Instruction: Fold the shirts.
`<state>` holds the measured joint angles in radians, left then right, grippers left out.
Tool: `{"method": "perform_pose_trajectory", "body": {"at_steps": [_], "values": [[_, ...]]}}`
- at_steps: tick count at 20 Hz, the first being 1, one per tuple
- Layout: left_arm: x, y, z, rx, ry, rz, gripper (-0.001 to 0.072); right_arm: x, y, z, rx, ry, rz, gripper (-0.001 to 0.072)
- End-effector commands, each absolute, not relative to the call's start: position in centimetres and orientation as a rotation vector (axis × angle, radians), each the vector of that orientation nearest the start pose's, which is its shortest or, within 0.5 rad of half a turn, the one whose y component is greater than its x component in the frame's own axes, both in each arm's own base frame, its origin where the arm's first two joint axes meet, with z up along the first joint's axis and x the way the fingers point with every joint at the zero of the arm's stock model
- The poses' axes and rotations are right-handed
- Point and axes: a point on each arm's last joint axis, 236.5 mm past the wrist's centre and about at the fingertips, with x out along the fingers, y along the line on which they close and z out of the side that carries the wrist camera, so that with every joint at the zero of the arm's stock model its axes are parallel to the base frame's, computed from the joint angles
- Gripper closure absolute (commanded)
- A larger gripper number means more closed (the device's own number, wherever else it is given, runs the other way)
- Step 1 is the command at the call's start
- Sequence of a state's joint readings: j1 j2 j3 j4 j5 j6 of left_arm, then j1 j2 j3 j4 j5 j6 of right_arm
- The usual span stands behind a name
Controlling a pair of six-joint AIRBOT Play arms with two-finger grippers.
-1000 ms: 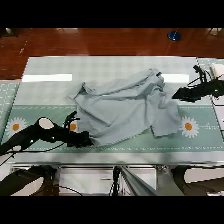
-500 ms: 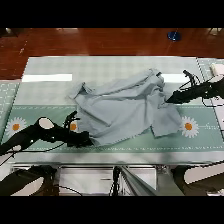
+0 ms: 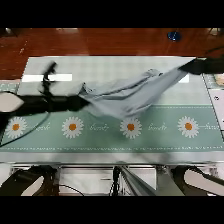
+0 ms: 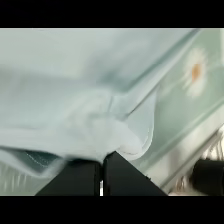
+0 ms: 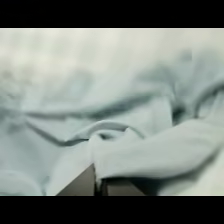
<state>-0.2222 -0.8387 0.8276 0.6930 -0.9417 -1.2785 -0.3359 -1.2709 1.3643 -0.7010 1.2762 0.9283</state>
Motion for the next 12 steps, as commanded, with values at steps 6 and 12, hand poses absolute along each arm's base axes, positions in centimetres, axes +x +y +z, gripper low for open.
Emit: {"method": "perform_pose_trajectory", "body": {"at_steps": [6,12], "values": [[20.8,-9.9,49.4,-0.089,-0.192,-0.445,0.0687,27.4,7.3,48.6,0.046,0.004,0.403,0.0681],[12.6,-9.1,54.7,0.009,-0.354,-0.401,0.0687,15.8,6.4,58.2,-0.026,-0.262,0.171,0.0681]]}}
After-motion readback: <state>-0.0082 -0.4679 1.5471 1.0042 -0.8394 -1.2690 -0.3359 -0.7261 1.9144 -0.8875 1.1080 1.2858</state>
